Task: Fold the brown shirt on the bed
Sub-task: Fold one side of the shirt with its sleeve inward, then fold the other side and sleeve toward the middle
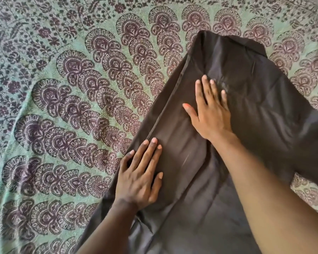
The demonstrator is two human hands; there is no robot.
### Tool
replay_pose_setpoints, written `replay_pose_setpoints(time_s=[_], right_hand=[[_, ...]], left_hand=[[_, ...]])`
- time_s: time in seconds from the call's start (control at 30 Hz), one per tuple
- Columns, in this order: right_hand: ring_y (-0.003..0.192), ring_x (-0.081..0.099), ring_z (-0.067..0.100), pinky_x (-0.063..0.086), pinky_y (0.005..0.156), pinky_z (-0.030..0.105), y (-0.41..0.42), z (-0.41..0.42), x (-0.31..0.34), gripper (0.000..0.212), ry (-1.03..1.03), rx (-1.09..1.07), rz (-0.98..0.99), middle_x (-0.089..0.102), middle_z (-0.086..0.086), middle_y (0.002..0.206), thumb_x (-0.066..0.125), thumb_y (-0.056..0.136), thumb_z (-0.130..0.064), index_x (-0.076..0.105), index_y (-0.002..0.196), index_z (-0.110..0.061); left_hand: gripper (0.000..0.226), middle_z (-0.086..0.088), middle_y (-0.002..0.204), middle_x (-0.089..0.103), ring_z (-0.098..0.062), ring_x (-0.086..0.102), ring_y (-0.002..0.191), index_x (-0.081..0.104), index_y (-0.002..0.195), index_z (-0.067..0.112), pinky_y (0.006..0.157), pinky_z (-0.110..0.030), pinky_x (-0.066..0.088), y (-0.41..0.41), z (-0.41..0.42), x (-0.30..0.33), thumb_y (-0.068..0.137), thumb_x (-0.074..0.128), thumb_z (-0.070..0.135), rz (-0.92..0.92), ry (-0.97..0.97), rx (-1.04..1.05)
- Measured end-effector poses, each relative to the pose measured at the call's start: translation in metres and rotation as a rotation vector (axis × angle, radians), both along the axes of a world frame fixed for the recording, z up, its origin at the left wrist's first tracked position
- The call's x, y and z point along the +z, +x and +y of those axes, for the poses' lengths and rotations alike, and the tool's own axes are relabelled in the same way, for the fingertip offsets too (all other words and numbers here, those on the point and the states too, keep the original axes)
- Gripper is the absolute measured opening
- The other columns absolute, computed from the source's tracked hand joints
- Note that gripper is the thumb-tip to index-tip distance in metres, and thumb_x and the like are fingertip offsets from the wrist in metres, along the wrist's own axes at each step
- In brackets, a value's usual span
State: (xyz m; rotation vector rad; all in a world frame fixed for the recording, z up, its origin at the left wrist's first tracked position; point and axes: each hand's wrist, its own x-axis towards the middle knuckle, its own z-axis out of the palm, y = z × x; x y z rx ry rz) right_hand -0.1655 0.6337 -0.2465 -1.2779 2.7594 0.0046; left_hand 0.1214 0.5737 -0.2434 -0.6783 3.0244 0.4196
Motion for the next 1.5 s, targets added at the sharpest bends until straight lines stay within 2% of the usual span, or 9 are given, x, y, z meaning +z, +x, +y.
replay_pose_setpoints(time_s=[0.3,0.57,0.77,0.83,0.9,0.97,1.1,1.33,1.5], right_hand=[[0.162,0.005,0.025,0.021,0.127,0.052,0.128,0.049,0.016,0.073,-0.065,0.103,-0.102,0.007,0.006,0.175,0.037,0.106,-0.054,0.021,0.165,-0.014],[0.159,0.016,0.037,0.023,0.124,0.058,0.122,0.067,0.016,0.075,-0.021,-0.197,0.017,0.015,0.017,0.172,0.028,0.105,-0.055,0.026,0.162,-0.006],[0.16,0.013,0.035,0.025,0.126,0.053,0.23,0.101,0.014,0.072,-0.031,-0.055,-0.098,0.014,0.017,0.172,0.039,0.103,-0.049,0.029,0.162,-0.008],[0.161,0.007,0.034,0.024,0.126,0.052,0.27,0.118,0.015,0.075,-0.007,-0.04,-0.146,0.008,0.016,0.173,0.037,0.103,-0.053,0.024,0.164,-0.01],[0.161,0.004,0.033,0.023,0.126,0.051,0.303,0.131,0.019,0.08,0.02,-0.028,-0.17,0.005,0.015,0.174,0.036,0.102,-0.059,0.023,0.164,-0.011],[0.161,0.002,0.031,0.024,0.127,0.052,0.332,0.141,0.026,0.086,0.029,-0.027,-0.215,0.003,0.014,0.174,0.039,0.098,-0.065,0.024,0.164,-0.011],[0.161,0.005,0.034,0.028,0.125,0.053,0.384,0.157,0.033,0.102,0.037,0.035,-0.271,0.003,0.015,0.174,0.051,0.088,-0.074,0.024,0.164,-0.011],[0.148,0.044,0.025,0.051,0.11,0.043,0.371,0.172,0.039,0.066,-0.345,-0.068,-0.404,0.032,0.004,0.168,0.037,0.105,-0.063,0.046,0.154,-0.019],[0.139,0.053,0.012,0.04,0.117,0.024,0.317,0.196,0.055,0.054,-0.693,-0.42,-0.484,0.052,0.005,0.155,0.054,0.101,-0.045,0.065,0.139,-0.008]], left_hand=[[0.073,-0.001,0.173,0.023,-0.017,0.023,0.16,0.035,0.162,0.018,0.12,-0.048,0.034,0.004,0.001,-0.005,0.097,0.053,0.045,0.082,0.001,0.003],[0.068,0.004,0.173,0.022,-0.017,0.021,0.16,0.039,0.16,0.021,0.124,-0.043,0.024,0.006,-0.002,0.002,0.097,0.05,0.043,0.149,0.136,0.012],[0.061,-0.004,0.145,0.052,-0.032,0.054,0.119,0.062,0.137,0.016,0.098,-0.051,0.05,0.064,-0.017,0.03,0.079,0.061,0.034,0.223,0.268,-0.205],[0.087,-0.005,0.163,0.037,-0.031,0.049,0.136,0.05,0.152,0.018,0.109,-0.049,0.05,0.092,-0.026,0.03,0.073,0.072,0.046,0.06,0.302,-0.378],[0.123,-0.003,0.176,0.003,-0.025,0.022,0.159,0.022,0.166,0.02,0.127,-0.04,0.029,0.108,-0.033,0.028,0.065,0.078,0.064,-0.13,0.272,-0.509],[0.147,-0.001,0.174,-0.019,-0.021,-0.003,0.163,0.0,0.168,0.021,0.131,-0.037,0.012,0.113,-0.034,0.029,0.056,0.079,0.075,-0.229,0.19,-0.597],[0.16,-0.001,0.168,-0.037,-0.022,-0.014,0.162,-0.029,0.159,0.027,0.132,-0.043,0.013,0.109,-0.028,0.038,0.054,0.08,0.078,-0.32,0.094,-0.613],[0.132,-0.003,0.173,-0.024,-0.02,-0.017,0.16,-0.003,0.167,0.024,0.132,-0.044,0.0,0.099,-0.006,0.061,0.073,0.083,0.058,-0.318,0.172,-0.487],[0.08,-0.009,0.169,0.03,-0.028,0.03,0.155,0.036,0.159,0.012,0.126,-0.043,0.032,0.066,0.042,0.076,0.091,0.075,0.028,-0.115,0.292,-0.322]])
